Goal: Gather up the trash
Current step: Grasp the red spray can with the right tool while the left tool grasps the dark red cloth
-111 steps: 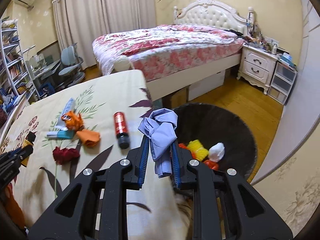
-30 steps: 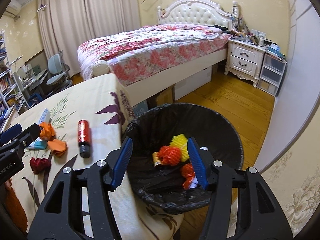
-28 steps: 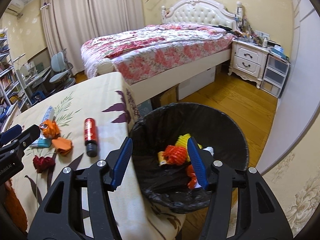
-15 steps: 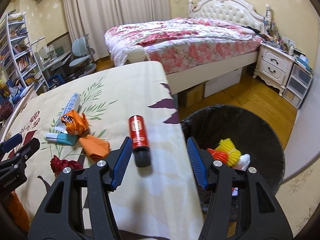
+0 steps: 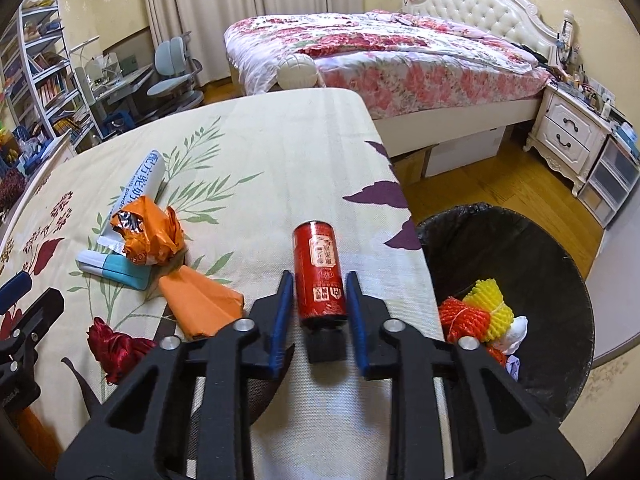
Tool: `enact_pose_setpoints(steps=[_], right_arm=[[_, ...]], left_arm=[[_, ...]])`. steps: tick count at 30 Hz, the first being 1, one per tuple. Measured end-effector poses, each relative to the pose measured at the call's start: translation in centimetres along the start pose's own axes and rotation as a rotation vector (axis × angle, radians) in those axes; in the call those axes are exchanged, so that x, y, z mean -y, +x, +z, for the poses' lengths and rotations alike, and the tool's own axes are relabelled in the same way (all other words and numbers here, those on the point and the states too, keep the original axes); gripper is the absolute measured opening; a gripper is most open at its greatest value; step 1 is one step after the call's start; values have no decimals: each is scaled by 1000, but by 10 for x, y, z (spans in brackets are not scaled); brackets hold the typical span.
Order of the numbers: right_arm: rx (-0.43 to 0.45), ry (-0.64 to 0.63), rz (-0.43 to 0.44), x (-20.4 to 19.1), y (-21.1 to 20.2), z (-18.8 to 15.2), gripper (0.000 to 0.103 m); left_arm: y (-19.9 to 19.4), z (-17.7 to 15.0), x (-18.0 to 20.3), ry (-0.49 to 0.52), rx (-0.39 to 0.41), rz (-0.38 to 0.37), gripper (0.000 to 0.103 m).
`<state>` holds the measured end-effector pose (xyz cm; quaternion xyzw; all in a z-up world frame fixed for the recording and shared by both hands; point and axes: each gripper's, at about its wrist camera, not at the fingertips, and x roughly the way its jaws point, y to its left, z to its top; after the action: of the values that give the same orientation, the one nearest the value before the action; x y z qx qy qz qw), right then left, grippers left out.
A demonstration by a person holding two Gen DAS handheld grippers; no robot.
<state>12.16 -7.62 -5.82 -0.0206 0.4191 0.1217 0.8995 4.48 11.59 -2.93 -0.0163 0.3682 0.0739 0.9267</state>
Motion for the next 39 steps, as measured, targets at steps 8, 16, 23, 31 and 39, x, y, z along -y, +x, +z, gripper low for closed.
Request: enact_pose_setpoints(steps=[8, 16, 23, 31, 39], right_arm=[[13, -1, -10, -2, -12, -9, 23], [40, 17, -23, 7, -41, -27, 23], [65, 32, -39, 19, -62, -41, 23], [59, 61, -36, 29, -62, -49, 23], [56, 65, -31, 30, -60, -51, 23]], left_arm=[[-4, -3, 12, 24, 5, -28, 82], [-12, -10, 32, 58, 13, -79, 82], [-18, -17, 53, 97, 13, -121, 83], [-3, -15, 68, 142, -25, -120, 79], [6, -18, 65, 141, -91, -182, 46]])
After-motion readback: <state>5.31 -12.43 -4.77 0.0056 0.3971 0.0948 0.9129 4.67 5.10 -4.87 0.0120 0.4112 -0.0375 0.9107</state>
